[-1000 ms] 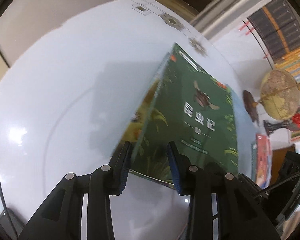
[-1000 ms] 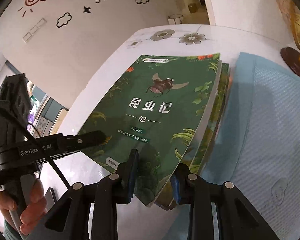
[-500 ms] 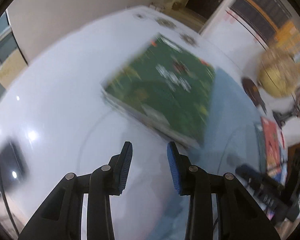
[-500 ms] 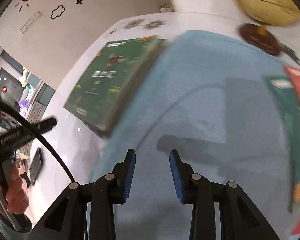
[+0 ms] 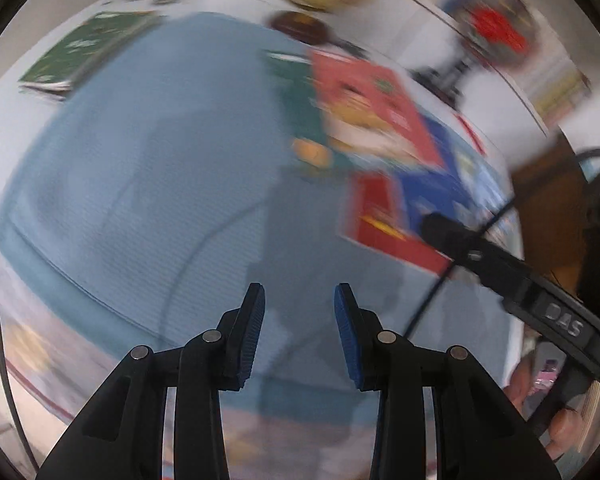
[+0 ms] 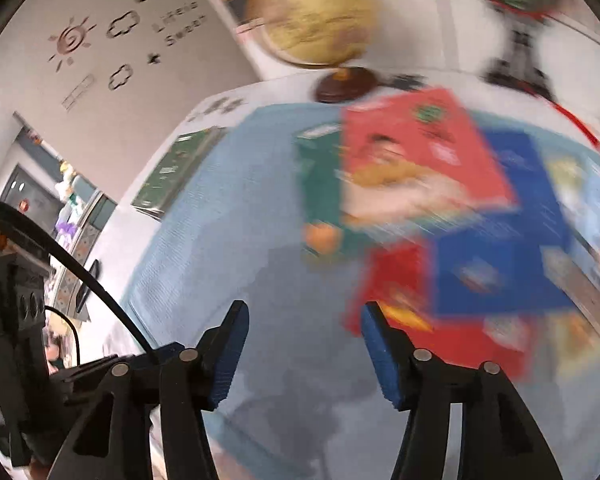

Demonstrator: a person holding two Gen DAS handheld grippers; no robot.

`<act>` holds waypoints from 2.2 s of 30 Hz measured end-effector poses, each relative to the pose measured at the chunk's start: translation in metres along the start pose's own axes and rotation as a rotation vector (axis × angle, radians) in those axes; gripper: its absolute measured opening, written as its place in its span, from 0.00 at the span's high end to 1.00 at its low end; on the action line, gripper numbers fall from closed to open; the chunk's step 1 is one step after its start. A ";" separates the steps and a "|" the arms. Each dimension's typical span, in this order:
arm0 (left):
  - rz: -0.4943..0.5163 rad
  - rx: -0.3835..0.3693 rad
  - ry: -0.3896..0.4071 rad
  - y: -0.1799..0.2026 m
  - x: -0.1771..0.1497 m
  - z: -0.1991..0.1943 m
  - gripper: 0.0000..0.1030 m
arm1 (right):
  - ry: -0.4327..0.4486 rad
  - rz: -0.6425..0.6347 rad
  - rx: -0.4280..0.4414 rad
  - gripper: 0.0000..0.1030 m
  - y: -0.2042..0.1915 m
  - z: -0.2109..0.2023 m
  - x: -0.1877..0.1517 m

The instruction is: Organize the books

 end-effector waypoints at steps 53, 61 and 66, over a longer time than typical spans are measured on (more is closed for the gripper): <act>0.050 -0.069 0.005 0.152 -0.051 0.031 0.65 | -0.001 0.168 -0.162 0.44 0.198 -0.129 -0.086; 0.143 -0.095 -0.085 0.190 0.027 0.102 0.65 | 0.013 0.300 -0.197 0.44 0.273 -0.090 -0.024; 0.134 -0.105 -0.112 0.214 0.070 0.152 0.65 | 0.024 0.334 -0.226 0.44 0.304 -0.071 0.005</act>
Point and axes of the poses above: each gripper's, at about its wrist camera, not at the fingertips, and z roughly the way its jaws point, y to its right, x to its top, the point moved 6 cm from there along z, roughly the way its jaws point, and after that the axes turned 1 degree about -x, right-handed, at the moved point
